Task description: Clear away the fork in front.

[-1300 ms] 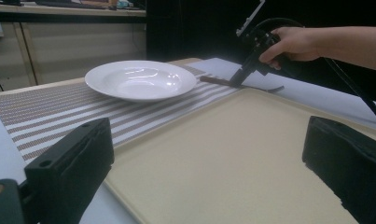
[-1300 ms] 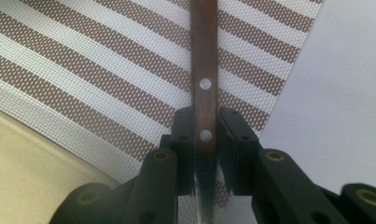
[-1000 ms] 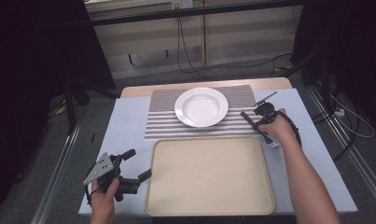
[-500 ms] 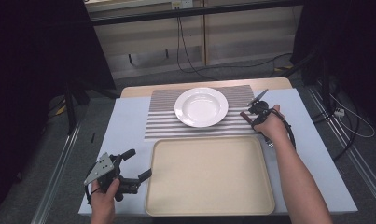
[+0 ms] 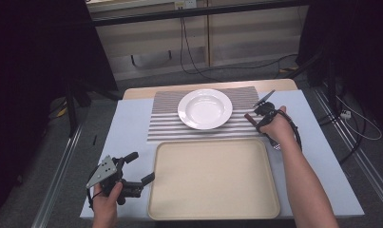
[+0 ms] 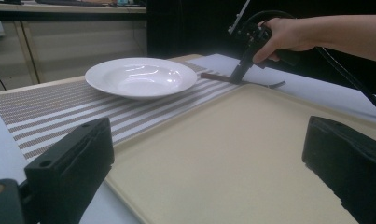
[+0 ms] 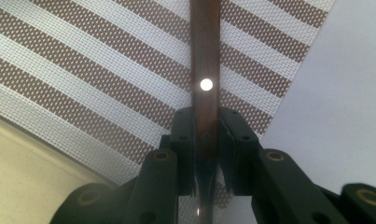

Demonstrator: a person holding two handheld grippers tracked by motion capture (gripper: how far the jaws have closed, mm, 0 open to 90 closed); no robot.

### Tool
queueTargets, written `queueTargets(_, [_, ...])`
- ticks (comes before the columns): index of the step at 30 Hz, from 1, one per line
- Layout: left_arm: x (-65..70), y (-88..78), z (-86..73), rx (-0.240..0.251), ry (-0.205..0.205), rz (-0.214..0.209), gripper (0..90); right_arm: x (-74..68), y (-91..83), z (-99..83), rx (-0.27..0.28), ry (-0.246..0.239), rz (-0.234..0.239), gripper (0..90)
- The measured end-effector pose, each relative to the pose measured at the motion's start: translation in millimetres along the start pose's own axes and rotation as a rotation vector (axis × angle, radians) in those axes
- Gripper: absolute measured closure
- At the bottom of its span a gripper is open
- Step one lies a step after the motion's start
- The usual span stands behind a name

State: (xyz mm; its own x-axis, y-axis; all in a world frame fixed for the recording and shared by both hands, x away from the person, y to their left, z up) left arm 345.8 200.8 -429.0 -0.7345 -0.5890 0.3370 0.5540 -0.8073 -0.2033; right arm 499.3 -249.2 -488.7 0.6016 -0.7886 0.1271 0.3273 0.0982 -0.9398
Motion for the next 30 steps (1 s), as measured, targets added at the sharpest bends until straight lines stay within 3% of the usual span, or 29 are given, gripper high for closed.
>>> queueTargets(6, [0.5,-0.8,-0.1,-0.005,0.008,0.008,2.3,-2.4,0.2,2.6,-0.034,-0.014,-0.028,77.8])
queueTargets(10, [-0.5,-2.3,-0.9,-0.004,0.005,0.014,2.3,-2.7,0.0,1.8,-0.018,-0.016,-0.035,78.2])
queueTargets(14, [-1.0,-3.8,-0.2,0.005,-0.006,0.01,2.4,-3.6,-1.4,-1.9,0.025,-0.008,-0.042,78.4])
queueTargets(17, [0.0,-3.1,-1.4,-0.005,0.005,0.009,2.4,1.8,-2.3,-7.0,0.089,0.051,0.01,78.4])
queueTargets(18, [0.7,-3.0,-1.7,-0.007,0.004,0.005,2.3,1.6,-2.9,-7.8,0.096,0.052,0.017,78.4])
queueTargets(21, [1.4,-4.0,-2.6,-0.007,0.002,0.009,2.3,-0.3,-5.4,-6.3,0.127,0.032,-0.001,78.5])
queueTargets(22, [1.7,-4.5,-2.8,-0.007,0.001,0.009,2.4,-0.2,-8.9,-5.3,0.177,0.062,0.002,78.5])
queueTargets(28, [0.5,-8.1,-1.7,0.005,-0.003,0.019,2.3,4.6,-23.5,-4.7,0.255,0.089,-0.026,78.6])
queueTargets(30, [0.5,-8.6,-1.6,0.008,-0.003,0.022,2.3,5.2,-29.6,-4.8,0.295,0.108,-0.012,78.6])
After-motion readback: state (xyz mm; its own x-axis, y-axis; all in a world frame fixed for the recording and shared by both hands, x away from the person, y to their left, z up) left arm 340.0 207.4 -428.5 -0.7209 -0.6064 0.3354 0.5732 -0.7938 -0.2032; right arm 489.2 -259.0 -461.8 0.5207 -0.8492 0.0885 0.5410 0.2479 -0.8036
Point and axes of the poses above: each handheld gripper's, and its own axes: y roughly forward along the jaws, z roughly out of its top, x roughly to its right, the point moved 6 cm from there along y, roughly forward along the jaws, and after that the axes turned 15 degrees about -y, right-handed, at the moved point
